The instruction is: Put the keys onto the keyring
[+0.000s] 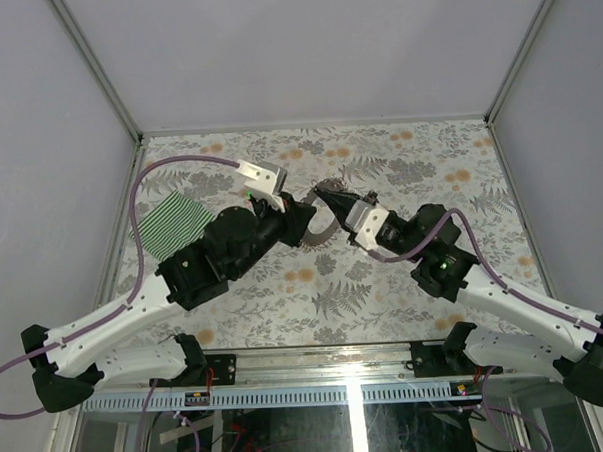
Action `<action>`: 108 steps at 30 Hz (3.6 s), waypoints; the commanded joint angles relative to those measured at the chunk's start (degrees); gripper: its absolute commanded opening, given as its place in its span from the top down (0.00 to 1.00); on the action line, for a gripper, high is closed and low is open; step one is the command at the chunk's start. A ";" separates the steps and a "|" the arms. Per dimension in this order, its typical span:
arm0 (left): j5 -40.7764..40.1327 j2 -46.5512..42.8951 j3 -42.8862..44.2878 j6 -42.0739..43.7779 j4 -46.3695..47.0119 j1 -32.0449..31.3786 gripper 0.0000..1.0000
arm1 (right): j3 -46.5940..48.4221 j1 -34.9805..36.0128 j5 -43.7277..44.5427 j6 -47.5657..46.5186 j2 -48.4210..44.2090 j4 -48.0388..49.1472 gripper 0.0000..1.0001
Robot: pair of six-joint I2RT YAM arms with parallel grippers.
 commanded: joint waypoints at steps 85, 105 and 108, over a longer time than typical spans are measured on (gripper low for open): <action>48.75 -13.70 -5.97 34.91 6.84 -0.35 0.91 | 4.44 0.27 -32.03 38.83 -19.42 -12.25 1.00; 51.93 -13.36 -6.35 34.17 11.17 -0.31 0.65 | 5.37 0.21 -32.48 36.72 -20.39 -15.96 1.00; 54.32 -13.30 -6.30 36.30 11.17 -0.34 0.64 | 5.30 0.25 -32.83 37.15 -20.38 -15.68 1.00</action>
